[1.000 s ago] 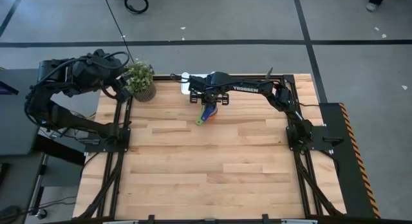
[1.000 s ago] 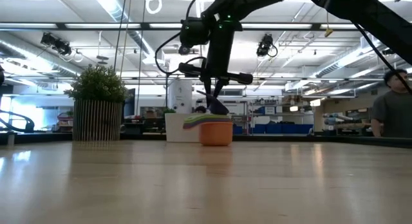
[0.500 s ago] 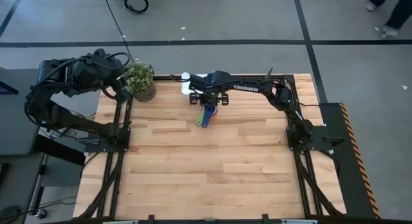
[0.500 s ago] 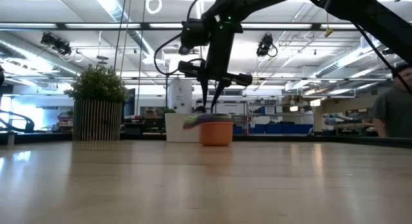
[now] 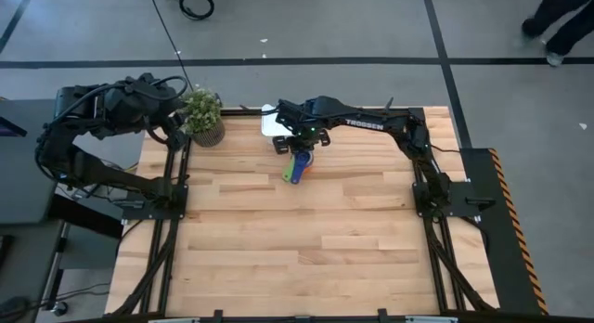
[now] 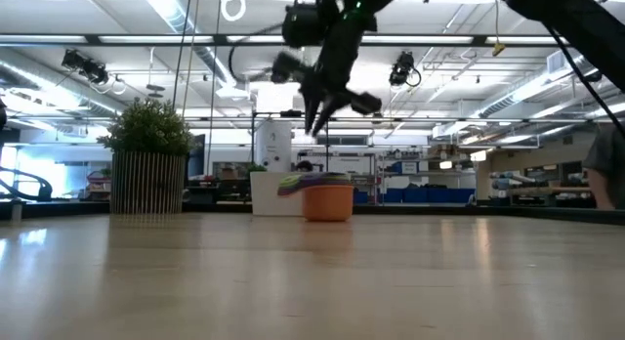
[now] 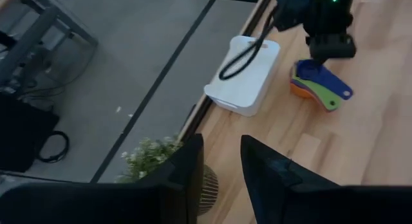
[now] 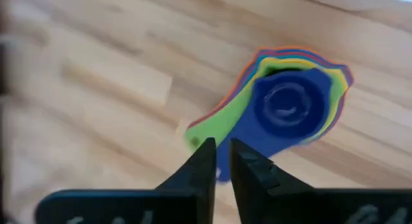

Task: Nest measuring cups in basket
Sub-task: Stack the violet measuring cup on top of the green measuring cup, then put the nested measuring cups into the white bin

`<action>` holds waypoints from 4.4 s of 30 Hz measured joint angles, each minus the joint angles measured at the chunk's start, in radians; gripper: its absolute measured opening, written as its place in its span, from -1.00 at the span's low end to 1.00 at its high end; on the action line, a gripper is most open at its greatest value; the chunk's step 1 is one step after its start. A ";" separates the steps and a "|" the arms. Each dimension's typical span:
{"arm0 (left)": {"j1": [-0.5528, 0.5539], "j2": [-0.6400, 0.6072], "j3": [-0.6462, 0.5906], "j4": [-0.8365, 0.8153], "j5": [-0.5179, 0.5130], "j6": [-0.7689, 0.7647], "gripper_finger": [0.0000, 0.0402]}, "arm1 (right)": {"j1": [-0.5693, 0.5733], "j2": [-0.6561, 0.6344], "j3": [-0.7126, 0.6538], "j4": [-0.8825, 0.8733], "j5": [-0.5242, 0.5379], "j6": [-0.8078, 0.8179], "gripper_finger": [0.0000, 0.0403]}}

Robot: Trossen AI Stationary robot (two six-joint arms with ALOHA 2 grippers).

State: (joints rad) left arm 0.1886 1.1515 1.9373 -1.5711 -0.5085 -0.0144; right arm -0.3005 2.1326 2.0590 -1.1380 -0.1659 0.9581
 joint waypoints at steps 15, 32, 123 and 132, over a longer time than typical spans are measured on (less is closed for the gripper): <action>0.036 0.153 0.000 0.000 0.133 -0.133 -0.44 | 0.106 -0.124 0.000 -0.290 0.016 -0.518 -0.98; 0.151 0.155 -0.585 0.294 0.429 -0.205 -0.44 | 0.149 -0.123 0.000 -0.345 0.034 -0.644 -0.99; 0.116 0.563 -1.225 1.791 0.705 -0.157 -0.45 | 0.078 -0.187 -0.600 0.487 -0.057 -0.664 -0.99; 0.116 0.559 -1.224 1.727 0.691 -0.187 -0.45 | 0.133 -0.402 -0.573 0.397 -0.032 -0.669 -0.98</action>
State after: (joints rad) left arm 0.3042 1.7109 0.7135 0.1561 0.1825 -0.2012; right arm -0.1678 1.7311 1.4860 -0.7409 -0.1977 0.2886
